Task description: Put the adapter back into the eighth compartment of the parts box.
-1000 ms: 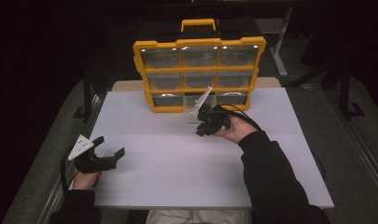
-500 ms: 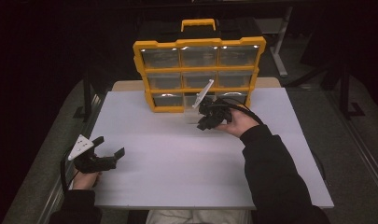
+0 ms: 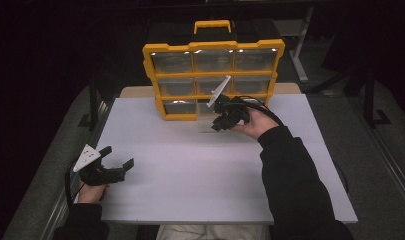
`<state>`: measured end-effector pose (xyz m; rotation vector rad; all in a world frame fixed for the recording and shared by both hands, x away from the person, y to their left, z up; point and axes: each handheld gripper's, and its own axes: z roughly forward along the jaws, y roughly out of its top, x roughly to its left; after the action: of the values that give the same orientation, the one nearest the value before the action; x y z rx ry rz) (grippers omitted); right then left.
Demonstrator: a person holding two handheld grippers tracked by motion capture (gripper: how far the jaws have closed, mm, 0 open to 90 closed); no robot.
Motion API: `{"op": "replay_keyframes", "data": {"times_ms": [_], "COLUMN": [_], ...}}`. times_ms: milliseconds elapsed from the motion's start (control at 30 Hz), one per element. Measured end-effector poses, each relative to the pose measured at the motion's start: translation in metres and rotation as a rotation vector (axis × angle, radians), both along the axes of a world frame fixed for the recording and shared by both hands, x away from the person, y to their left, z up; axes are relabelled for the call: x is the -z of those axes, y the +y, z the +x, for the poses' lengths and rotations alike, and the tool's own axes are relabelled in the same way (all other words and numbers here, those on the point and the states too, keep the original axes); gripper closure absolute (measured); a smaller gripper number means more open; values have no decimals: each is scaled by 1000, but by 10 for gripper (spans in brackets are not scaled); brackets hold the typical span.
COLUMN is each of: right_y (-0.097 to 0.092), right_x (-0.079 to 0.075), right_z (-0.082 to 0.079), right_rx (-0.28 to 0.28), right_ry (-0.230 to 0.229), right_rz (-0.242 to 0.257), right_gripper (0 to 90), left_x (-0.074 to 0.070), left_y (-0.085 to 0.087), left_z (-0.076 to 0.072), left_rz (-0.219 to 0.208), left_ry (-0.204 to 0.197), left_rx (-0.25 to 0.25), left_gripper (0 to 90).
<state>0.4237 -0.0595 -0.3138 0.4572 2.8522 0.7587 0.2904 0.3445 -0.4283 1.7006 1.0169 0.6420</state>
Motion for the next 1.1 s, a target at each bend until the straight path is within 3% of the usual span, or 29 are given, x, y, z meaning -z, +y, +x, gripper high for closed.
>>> {"op": "replay_keyframes", "data": {"times_ms": [367,533,1100], "right_y": [3,6,16], "right_x": [-14,-16,-25], "right_z": [12,19,45], "right_rx": [11,17,58], "right_ry": [-20,-24,-35], "right_rz": [-3,-27,-32], "right_gripper": [745,743,743], "left_x": [0,0,1], "left_y": [1,2,2], "left_z": [0,0,1], "left_rz": [-4,-10,-8], "left_ry": [-2,-2,6], "left_rx": [-4,-6,2], "left_gripper": [0,0,0]}}
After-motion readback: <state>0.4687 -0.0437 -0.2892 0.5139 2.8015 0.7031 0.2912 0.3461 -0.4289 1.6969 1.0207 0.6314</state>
